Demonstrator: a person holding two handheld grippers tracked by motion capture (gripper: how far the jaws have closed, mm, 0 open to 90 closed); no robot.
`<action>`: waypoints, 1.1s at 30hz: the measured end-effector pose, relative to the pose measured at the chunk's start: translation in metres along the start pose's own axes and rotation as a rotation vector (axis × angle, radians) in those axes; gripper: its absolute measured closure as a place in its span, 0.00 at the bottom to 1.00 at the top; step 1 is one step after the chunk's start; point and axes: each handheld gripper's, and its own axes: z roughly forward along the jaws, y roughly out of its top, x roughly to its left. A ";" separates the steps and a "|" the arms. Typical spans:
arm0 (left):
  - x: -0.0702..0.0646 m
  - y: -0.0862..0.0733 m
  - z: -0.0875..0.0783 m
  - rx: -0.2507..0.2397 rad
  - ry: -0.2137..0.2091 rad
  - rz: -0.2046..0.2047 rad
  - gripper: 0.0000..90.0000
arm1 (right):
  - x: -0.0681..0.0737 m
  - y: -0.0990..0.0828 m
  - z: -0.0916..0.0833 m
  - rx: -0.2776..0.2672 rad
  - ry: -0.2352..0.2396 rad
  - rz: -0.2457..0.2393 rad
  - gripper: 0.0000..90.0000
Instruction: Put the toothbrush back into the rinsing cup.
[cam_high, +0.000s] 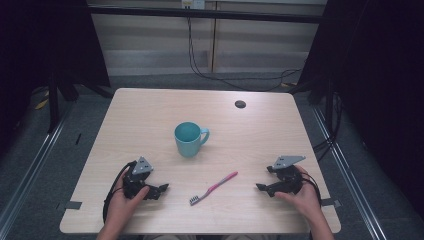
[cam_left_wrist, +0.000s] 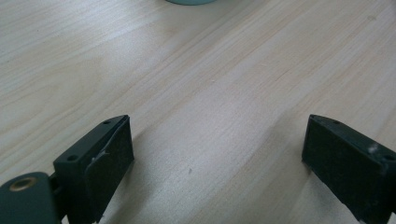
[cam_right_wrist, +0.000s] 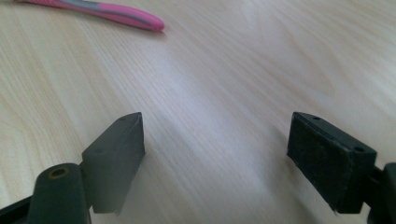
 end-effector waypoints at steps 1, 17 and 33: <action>0.000 0.000 0.000 -0.001 0.000 0.000 0.09 | 0.000 0.000 0.000 0.000 0.000 0.000 0.21; 0.000 0.000 0.000 0.000 0.000 0.001 0.09 | 0.010 0.061 0.021 0.190 0.082 -0.253 0.24; 0.000 0.000 0.000 0.000 0.000 0.001 0.09 | 0.024 0.096 0.037 0.309 0.115 -0.408 0.24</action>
